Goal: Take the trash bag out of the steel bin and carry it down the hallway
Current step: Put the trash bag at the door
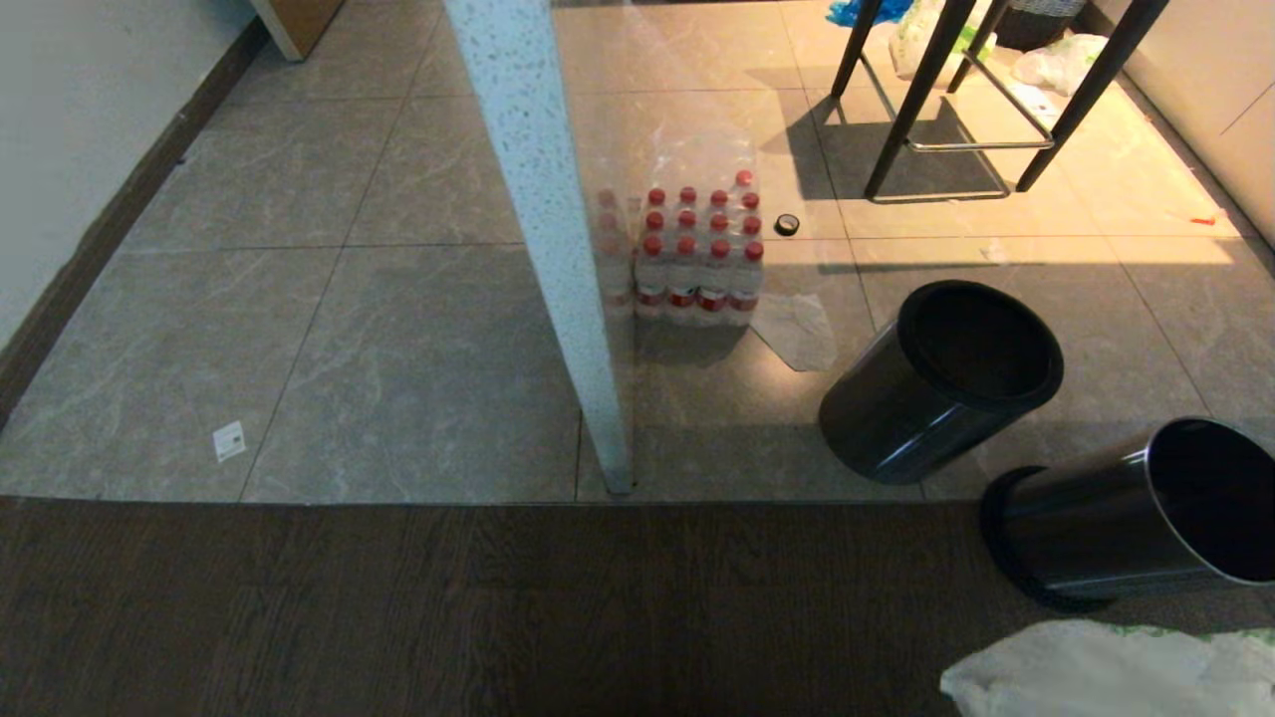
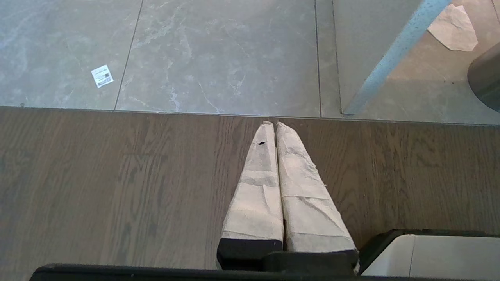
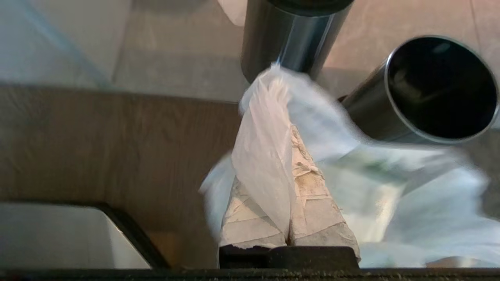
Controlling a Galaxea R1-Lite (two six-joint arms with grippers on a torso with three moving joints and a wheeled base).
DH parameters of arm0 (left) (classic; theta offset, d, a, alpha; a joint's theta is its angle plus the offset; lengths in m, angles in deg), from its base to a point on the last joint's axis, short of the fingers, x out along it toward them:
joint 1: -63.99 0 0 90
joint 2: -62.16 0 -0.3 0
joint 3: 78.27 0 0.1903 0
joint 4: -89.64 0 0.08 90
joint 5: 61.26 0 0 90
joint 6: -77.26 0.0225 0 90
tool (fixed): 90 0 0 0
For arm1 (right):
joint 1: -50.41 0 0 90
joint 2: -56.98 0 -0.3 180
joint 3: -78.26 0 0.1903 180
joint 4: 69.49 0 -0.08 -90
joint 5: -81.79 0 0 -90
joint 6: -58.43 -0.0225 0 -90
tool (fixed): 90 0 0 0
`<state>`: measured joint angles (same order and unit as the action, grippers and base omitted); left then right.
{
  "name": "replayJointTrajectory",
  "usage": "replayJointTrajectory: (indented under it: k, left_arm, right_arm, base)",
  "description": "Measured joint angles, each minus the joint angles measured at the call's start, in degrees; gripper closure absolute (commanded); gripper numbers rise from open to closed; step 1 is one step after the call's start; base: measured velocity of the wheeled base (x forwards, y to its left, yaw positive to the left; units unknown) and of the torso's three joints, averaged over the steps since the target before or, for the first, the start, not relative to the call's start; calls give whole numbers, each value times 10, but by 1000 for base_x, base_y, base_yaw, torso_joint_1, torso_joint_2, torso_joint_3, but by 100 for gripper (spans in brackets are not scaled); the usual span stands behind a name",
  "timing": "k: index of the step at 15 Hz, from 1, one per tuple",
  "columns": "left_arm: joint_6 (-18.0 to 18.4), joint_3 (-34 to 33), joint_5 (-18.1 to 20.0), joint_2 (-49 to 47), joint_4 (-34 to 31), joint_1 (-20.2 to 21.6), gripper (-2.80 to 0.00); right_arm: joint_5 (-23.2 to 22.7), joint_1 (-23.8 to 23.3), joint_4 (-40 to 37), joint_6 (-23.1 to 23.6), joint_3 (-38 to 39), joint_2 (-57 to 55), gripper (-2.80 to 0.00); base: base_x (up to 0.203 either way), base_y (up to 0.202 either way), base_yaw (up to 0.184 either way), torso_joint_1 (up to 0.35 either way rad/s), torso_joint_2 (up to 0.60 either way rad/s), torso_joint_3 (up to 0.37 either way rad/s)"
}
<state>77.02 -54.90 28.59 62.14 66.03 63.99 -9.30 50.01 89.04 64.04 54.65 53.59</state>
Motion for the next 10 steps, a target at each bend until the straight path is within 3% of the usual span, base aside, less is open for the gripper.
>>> replayJointTrajectory:
  k: [1, 10]
  left_arm:
    - [0, 0, 0, 0, 0, 0, 0]
    - [0, 0, 0, 0, 0, 0, 0]
  right_arm:
    - [5, 0, -11, -23, 0, 13, 0]
    - [7, -1, -19, -23, 2, 36, 0]
  base:
    - [0, 0, 0, 0, 0, 0]
    - [0, 0, 0, 0, 0, 0]
